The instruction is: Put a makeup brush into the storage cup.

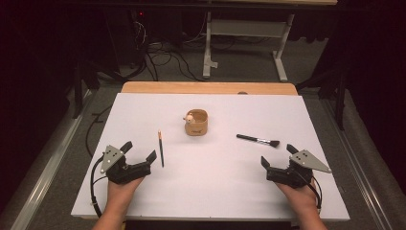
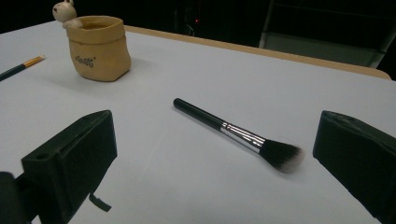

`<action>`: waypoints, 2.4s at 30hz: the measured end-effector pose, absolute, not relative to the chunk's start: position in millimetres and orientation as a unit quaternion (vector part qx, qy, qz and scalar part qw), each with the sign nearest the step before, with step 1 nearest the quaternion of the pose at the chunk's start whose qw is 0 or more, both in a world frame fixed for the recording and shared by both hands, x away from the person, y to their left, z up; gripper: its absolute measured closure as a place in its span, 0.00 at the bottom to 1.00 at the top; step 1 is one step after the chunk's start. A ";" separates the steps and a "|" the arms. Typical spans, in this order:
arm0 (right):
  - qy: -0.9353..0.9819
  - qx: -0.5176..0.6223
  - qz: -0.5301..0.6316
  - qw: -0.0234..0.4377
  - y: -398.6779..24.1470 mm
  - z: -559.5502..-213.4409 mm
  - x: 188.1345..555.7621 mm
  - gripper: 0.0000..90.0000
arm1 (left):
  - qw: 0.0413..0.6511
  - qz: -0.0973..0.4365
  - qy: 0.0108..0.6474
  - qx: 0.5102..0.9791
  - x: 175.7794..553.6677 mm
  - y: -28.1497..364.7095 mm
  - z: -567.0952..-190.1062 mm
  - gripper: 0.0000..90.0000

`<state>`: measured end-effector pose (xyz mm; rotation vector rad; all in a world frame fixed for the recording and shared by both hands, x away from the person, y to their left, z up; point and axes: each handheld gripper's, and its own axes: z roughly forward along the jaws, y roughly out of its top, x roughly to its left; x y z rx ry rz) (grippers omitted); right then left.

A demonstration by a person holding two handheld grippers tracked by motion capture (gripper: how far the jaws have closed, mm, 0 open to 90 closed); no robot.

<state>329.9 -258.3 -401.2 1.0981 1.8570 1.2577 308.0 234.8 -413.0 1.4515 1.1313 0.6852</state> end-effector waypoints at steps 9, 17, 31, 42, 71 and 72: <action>0.706 0.412 0.479 0.321 -257.0 -400.5 328.5 0.01 | 0.546 0.292 0.478 0.623 307.9 235.4 -411.9 0.02; 0.705 0.411 0.480 0.322 -257.2 -400.6 328.7 0.01 | 0.543 0.292 0.476 0.628 308.8 234.4 -412.2 0.02; 0.705 0.411 0.480 0.322 -257.7 -400.4 328.1 0.01 | 0.537 0.292 0.474 0.633 309.6 233.1 -412.6 0.03; 0.705 0.410 0.480 0.322 -257.7 -400.5 328.2 0.01 | 0.536 0.292 0.475 0.634 310.3 233.4 -413.0 0.03; 0.705 0.407 0.480 0.327 -258.2 -399.6 327.6 0.02 | 0.499 0.281 0.487 0.660 315.3 234.0 -416.3 0.08; 0.704 0.404 0.484 0.329 -258.1 -399.7 327.5 0.02 | 0.496 0.282 0.489 0.660 315.4 233.9 -416.5 0.08</action>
